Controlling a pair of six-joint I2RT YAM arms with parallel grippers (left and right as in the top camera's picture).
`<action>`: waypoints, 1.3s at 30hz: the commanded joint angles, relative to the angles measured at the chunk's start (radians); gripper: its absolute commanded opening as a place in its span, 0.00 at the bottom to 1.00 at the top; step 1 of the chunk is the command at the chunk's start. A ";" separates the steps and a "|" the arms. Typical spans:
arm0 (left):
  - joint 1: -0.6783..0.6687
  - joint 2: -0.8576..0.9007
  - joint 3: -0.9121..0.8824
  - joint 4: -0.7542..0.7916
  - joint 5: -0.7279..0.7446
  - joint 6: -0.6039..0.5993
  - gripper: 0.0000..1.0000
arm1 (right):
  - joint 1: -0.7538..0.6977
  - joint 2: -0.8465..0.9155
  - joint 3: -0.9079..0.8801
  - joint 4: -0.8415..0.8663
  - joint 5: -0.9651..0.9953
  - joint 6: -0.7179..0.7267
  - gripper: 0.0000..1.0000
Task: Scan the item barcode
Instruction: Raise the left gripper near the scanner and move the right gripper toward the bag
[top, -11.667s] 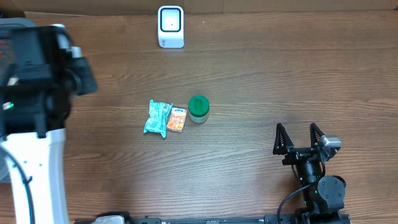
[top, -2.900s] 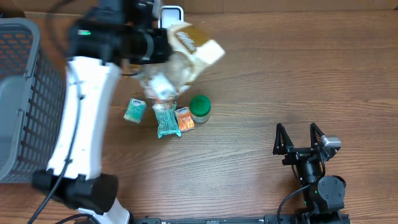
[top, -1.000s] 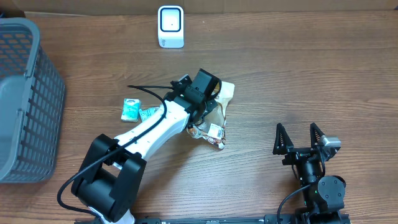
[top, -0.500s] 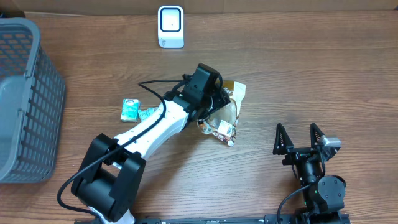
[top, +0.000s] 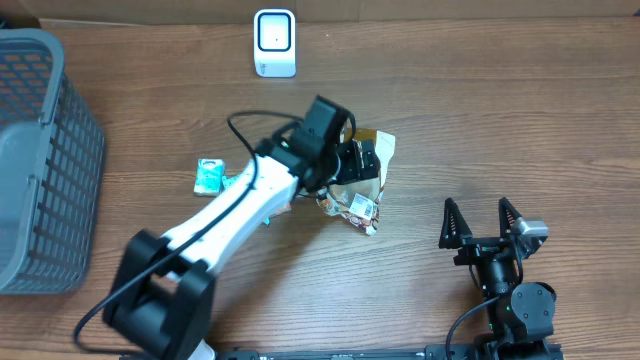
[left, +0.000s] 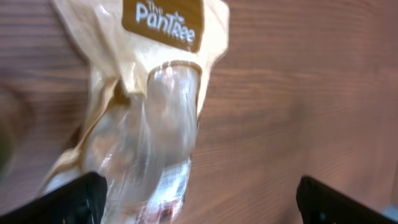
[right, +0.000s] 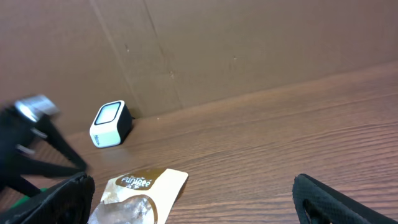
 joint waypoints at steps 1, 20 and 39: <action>0.056 -0.109 0.137 -0.154 0.027 0.274 1.00 | -0.003 -0.010 -0.011 0.003 -0.006 -0.012 1.00; 0.284 -0.116 0.296 -0.473 -0.035 0.517 1.00 | -0.003 0.037 0.087 -0.018 -0.306 0.019 1.00; 0.284 -0.116 0.294 -0.472 -0.121 0.517 0.99 | -0.003 1.006 1.041 -0.781 -0.410 0.006 1.00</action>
